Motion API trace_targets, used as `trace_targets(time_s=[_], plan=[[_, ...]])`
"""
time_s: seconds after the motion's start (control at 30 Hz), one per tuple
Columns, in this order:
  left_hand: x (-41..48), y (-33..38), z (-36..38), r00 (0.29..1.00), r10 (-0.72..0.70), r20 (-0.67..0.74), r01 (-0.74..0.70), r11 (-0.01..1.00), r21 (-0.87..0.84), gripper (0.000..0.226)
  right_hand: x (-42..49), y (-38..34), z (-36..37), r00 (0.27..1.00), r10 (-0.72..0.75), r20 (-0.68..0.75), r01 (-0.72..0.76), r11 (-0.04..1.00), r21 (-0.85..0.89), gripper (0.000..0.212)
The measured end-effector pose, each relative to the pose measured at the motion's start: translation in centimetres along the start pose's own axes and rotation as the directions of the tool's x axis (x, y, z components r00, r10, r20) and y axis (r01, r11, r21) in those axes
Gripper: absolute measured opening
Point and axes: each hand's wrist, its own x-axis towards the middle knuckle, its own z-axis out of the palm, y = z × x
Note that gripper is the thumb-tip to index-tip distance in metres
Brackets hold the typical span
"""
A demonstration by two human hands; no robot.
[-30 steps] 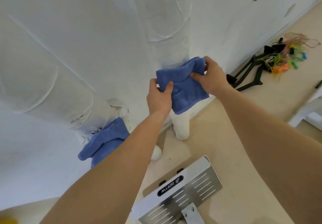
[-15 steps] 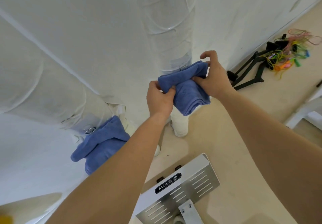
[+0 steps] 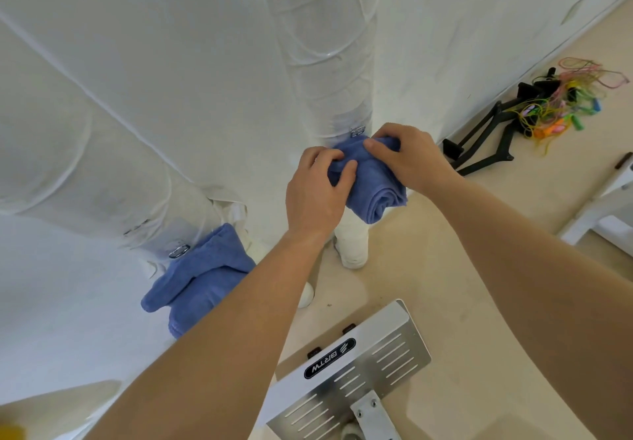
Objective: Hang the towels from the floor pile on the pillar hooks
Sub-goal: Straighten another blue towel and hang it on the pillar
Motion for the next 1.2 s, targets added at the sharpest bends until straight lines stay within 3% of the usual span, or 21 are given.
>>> trace_targets(time_s=[0.37, 0.53, 0.67, 0.73, 0.83, 0.93, 1.07, 1.2], plan=[[1.7, 0.5, 1.0, 0.953, -0.302, -0.008, 0.301, 0.952, -0.052, 0.018, 2.2, -0.3, -0.3, 0.968, 0.217, 0.125, -0.227, 0.971, 0.071, 0.033], [0.9, 1.3, 0.7, 0.994, -0.067, -0.081, 0.069, 0.998, 0.016, 0.006, 1.7, -0.7, 0.2, 0.981, 0.196, 0.010, -0.196, 0.981, 0.000, 0.035], [-0.4, 1.5, 1.0, 0.995, 0.096, -0.019, -0.097, 0.995, -0.016, 0.020, 0.2, -0.7, 0.3, 0.998, 0.052, -0.028, -0.054, 0.996, -0.077, 0.019], [-0.8, 1.2, 0.8, 0.992, 0.125, 0.023, -0.124, 0.992, -0.029, 0.030, -0.6, 0.1, -0.1, 0.999, 0.022, 0.048, -0.022, 1.000, 0.012, 0.025], [-0.7, 0.6, 0.3, 0.983, 0.164, 0.089, -0.161, 0.986, -0.035, 0.043, -2.0, 2.0, -1.1, 0.956, -0.017, 0.294, -0.080, 0.946, 0.314, 0.046], [-0.5, 0.0, -0.1, 0.974, 0.181, 0.139, -0.177, 0.983, -0.040, 0.054, -2.4, 2.9, -1.5, 0.913, -0.078, 0.400, -0.039, 0.960, 0.278, 0.067], [-0.2, -0.7, 0.0, 0.961, 0.218, 0.171, -0.219, 0.976, -0.012, 0.065, -1.7, 3.2, -0.6, 0.954, -0.048, 0.295, -0.015, 0.978, 0.208, 0.080], [0.1, -1.0, 0.8, 0.968, 0.223, 0.115, -0.229, 0.973, 0.040, 0.054, -1.5, 2.3, 0.8, 0.993, -0.012, 0.115, 0.006, 0.998, 0.056, 0.075]])
